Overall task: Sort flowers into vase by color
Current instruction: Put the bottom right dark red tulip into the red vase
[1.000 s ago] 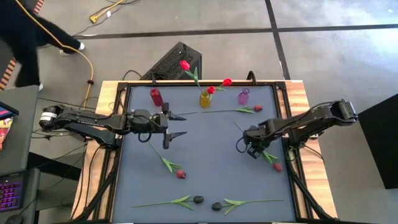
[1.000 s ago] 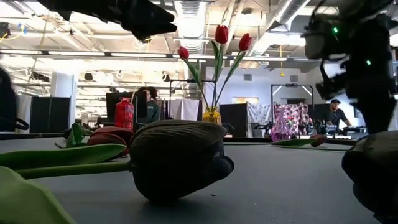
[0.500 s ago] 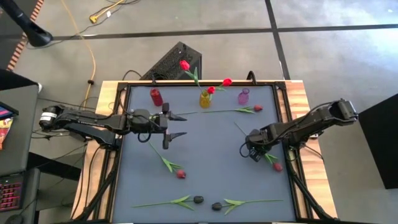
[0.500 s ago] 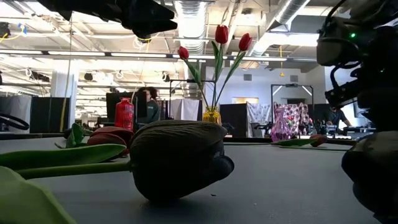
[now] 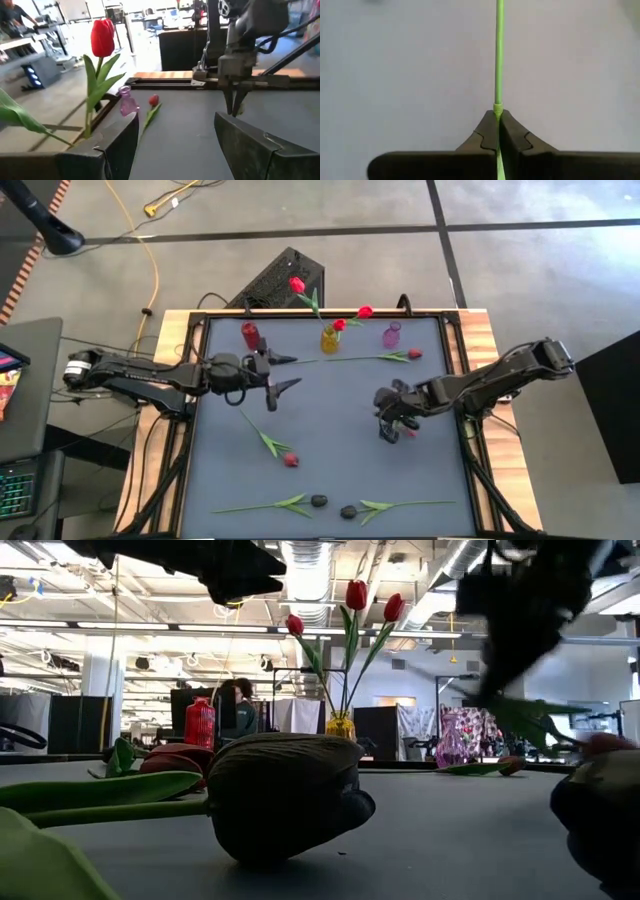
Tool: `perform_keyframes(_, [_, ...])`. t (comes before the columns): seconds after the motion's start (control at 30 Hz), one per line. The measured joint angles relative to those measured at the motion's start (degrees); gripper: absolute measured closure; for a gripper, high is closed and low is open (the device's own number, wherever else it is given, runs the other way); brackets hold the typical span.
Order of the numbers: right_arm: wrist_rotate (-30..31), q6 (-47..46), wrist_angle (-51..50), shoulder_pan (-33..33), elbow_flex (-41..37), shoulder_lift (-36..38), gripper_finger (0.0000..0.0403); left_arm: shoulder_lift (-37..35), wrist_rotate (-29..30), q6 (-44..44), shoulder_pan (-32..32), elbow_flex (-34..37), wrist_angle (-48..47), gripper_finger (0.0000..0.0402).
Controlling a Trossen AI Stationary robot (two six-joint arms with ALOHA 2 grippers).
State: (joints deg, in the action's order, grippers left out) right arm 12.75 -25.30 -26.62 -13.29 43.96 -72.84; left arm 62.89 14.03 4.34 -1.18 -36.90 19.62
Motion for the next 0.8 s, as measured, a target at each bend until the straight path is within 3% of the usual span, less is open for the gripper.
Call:
perform_keyframes(0.2, [6.0, 32.0, 5.1, -1.5, 4.7, 0.0, 0.0377, 0.0, -5.2, -13.0, -2.5, -2.7, -6.3, 0.0152])
perform_keyframes(0.4, [14.4, 58.3, 6.3, -3.1, 5.0, 0.0, 0.0375, 0.0, -16.7, -38.5, -6.9, -4.6, -11.5, 0.0152])
perform_keyframes(0.6, [29.6, 76.1, 9.6, -6.0, 5.0, -1.1, 0.0375, 0.0, -25.9, -59.9, -10.2, -4.6, -14.2, 0.0152])
perform_keyframes(0.67, [33.9, 81.1, 12.6, -6.7, 5.0, -2.0, 0.0375, 0.0, -28.3, -64.2, -10.5, -4.6, -14.1, 0.0152])
perform_keyframes(0.8, [43.5, 92.4, 21.4, -8.4, 5.0, -5.7, 0.0375, 1.0, -27.2, -67.6, -8.3, -4.6, -13.3, 0.0152])
